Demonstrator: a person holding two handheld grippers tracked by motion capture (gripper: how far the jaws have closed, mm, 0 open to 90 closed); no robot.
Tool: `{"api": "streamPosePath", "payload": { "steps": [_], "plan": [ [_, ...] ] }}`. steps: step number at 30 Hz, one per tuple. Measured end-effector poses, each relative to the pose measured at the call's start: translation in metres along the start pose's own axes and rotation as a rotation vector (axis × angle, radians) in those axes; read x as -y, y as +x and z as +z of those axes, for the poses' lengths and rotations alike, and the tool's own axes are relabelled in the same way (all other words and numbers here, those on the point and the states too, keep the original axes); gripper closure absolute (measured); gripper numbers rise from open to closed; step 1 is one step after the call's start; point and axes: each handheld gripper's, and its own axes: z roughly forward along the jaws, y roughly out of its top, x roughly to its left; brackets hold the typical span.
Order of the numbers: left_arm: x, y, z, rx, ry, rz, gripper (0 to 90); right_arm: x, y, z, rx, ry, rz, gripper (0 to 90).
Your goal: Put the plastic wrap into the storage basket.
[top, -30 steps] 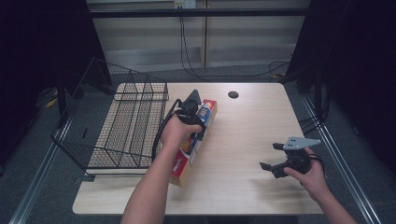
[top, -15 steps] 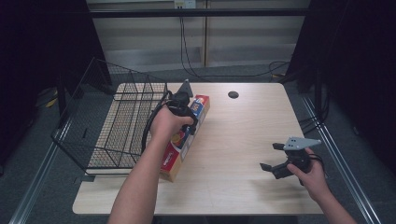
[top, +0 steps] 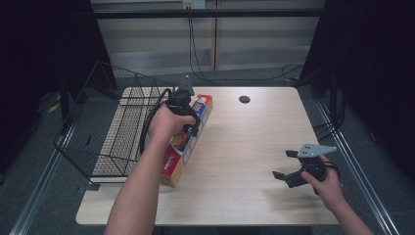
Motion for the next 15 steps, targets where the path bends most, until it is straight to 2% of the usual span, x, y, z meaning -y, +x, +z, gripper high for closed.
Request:
{"api": "streamPosePath", "payload": {
  "steps": [9, 15],
  "plan": [
    [0.001, 0.006, -0.017, -0.013, -0.001, -0.019, 44.2, 0.0, 0.0, 0.0, -0.004, 0.008, -0.003, 1.7],
    [0.002, 0.013, -0.026, -0.01, -0.003, -0.048, 44.2, 0.0, 0.0, 0.0, -0.007, 0.01, -0.011, 1.7]
  ]
}}
